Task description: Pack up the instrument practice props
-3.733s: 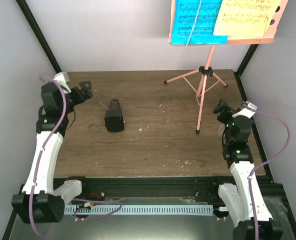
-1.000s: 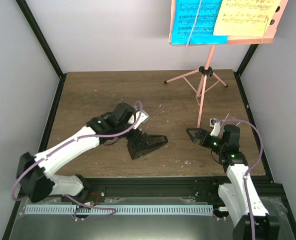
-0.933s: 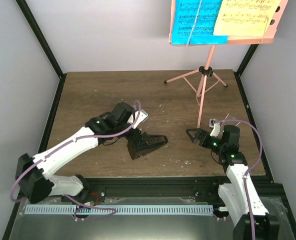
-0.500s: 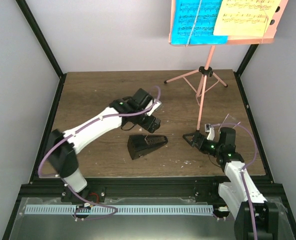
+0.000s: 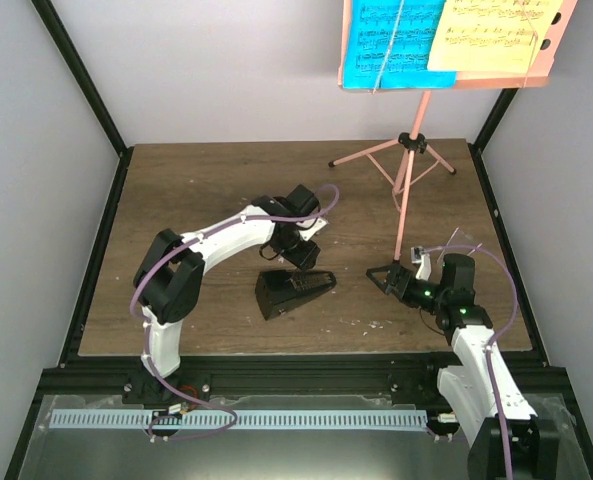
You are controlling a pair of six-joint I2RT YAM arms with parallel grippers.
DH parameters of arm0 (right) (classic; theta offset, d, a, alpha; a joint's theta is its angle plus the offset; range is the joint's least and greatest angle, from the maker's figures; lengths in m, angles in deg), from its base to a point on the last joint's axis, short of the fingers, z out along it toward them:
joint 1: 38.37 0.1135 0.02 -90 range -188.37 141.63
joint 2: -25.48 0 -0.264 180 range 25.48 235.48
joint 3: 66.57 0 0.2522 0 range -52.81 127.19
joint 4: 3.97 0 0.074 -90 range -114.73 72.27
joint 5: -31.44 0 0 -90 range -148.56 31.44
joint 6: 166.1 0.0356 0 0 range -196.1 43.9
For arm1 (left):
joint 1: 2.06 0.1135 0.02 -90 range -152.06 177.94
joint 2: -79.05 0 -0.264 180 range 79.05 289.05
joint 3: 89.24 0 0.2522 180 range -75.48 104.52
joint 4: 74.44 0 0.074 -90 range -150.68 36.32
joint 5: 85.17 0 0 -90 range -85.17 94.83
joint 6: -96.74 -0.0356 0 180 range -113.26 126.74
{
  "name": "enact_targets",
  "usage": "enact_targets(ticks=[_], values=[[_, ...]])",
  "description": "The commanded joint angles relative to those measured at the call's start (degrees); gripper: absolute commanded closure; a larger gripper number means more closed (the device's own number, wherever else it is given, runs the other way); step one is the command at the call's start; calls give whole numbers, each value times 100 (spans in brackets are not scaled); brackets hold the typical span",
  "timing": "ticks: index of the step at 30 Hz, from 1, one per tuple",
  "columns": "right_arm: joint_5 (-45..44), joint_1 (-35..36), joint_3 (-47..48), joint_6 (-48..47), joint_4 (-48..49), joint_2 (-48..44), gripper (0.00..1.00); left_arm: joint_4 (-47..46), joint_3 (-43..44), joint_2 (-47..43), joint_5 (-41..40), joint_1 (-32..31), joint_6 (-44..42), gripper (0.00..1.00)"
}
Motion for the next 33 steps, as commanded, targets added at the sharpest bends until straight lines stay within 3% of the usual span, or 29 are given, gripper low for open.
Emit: enact_targets(ticks=[1,3,8,14,22,33], values=[[84,-13,77,-101,-215,-43,0,-178,-199,-104,413,12,-22,45],[66,-13,87,-105,-245,-52,0,-194,-229,-66,448,13,-3,51],[48,-13,70,-55,-197,-172,0,-234,-174,-9,313,14,16,54],[63,-13,115,28,-115,-163,0,-275,-274,-148,388,-10,52,69],[84,-12,141,146,-138,-134,0,-268,-288,-200,459,-45,46,72],[172,-12,155,305,-47,-236,0,-416,-641,-689,317,-195,216,97]])
